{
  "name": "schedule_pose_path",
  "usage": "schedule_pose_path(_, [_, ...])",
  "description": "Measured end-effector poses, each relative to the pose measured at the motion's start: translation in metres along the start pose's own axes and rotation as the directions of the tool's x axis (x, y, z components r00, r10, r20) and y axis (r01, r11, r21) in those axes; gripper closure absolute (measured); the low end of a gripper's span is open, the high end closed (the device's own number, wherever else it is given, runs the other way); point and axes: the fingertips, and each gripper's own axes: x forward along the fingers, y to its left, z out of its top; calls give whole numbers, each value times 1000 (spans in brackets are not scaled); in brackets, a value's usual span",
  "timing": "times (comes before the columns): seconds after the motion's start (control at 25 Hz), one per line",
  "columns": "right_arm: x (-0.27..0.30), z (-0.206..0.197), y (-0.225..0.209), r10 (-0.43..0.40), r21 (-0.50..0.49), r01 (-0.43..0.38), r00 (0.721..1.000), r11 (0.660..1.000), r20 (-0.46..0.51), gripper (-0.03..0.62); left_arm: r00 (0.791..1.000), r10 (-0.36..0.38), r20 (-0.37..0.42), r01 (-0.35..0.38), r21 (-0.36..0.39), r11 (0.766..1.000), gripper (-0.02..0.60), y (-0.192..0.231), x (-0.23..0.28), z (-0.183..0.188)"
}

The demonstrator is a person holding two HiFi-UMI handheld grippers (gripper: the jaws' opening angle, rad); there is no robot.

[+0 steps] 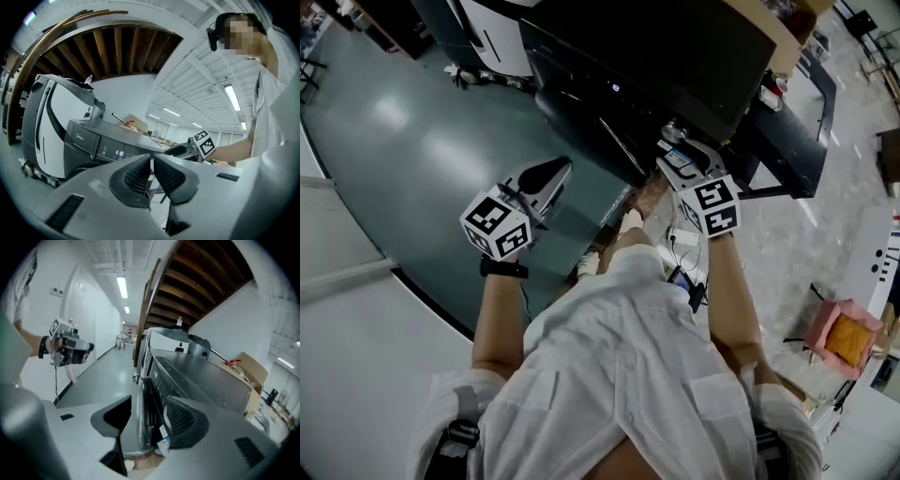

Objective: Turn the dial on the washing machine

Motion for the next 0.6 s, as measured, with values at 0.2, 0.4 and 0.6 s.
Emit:
schedule_pose_path(0.2, [49,-6,-13,7,-157,-28,991,987,-135,336,1000,9,7,-9,-2,1000,565,6,13,5])
schedule_pose_path(0.4, [69,-27,-22,-33,-259,-21,978,966,-204,329,999,34,-3,-34,-12,999,565,16,22,3])
schedule_pose_path(0.6, [51,-34,-28,-65,-188,34,985,982,-160,310,999,31,-11,-31,-20,999,565,20,32,1])
